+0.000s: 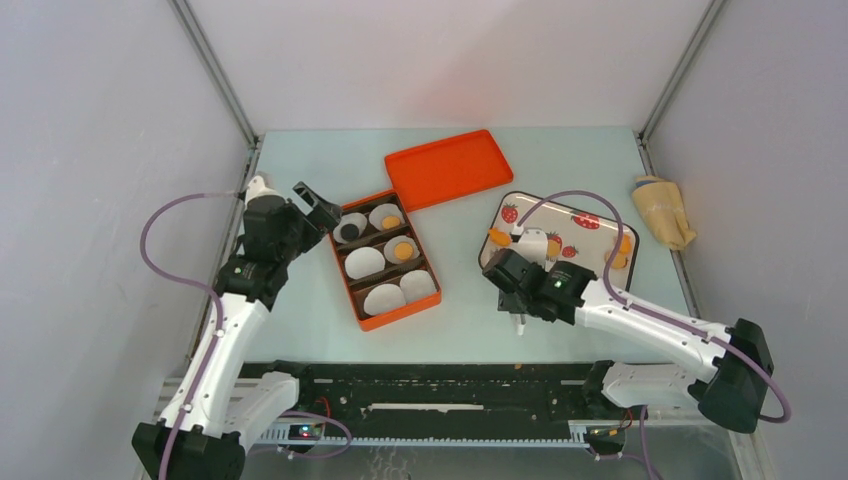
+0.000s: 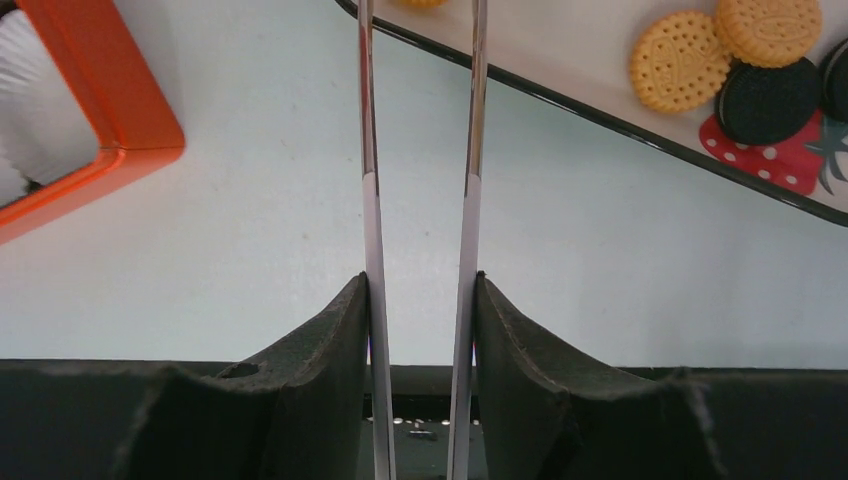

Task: Pack the cookies

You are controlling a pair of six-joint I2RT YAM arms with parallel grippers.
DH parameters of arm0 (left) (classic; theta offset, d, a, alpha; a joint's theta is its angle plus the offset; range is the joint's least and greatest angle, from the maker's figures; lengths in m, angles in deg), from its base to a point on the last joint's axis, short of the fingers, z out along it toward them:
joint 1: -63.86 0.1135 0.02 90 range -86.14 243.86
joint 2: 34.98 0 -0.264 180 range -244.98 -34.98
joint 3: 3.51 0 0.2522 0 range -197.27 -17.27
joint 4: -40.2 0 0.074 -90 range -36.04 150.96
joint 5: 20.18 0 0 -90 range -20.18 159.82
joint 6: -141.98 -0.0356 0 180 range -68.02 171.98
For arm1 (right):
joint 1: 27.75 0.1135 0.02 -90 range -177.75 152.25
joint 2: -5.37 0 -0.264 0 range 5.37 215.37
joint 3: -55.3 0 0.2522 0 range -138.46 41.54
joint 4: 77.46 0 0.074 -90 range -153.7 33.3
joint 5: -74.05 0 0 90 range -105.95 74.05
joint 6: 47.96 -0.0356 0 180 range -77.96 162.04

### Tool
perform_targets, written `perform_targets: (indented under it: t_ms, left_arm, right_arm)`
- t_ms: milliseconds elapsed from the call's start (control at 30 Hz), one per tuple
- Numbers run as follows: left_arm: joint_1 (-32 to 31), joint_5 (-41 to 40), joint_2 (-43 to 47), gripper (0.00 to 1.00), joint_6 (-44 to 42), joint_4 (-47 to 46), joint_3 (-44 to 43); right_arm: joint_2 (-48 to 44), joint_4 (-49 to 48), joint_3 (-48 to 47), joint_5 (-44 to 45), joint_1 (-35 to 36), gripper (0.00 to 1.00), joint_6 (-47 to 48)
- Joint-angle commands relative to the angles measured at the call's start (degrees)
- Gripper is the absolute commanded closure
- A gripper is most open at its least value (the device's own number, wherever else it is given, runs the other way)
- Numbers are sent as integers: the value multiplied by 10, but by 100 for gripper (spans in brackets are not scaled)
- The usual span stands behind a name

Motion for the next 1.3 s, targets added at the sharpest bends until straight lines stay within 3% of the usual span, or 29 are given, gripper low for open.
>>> perform_targets:
  t_ms: [0,367,567,800,1000,1267]
  left_arm:
    - [-4,-3,15,3,-5,-11,7]
    - [3,-30,17,3,-9,22,-31]
    - [71,46,-7,3,12,21,-32]
    - [117,43,1,3,13,30,-17]
    - [136,51,8,3,4,36,-12]
    - [144,51,15,3,-4,35,-8]
  right_arm:
    - [-37,-54,-6,-6,-9,73,18]
    - [-20,-78,-107,-20,-1,76,86]
    - [63,-126,-184,-55,27,77,146]
    - [214,-149,-322,-85,81,77,216]
    - [312,-144,-414,-108,95,77,246]
    - [367,-143,-454,-128,95,76,252]
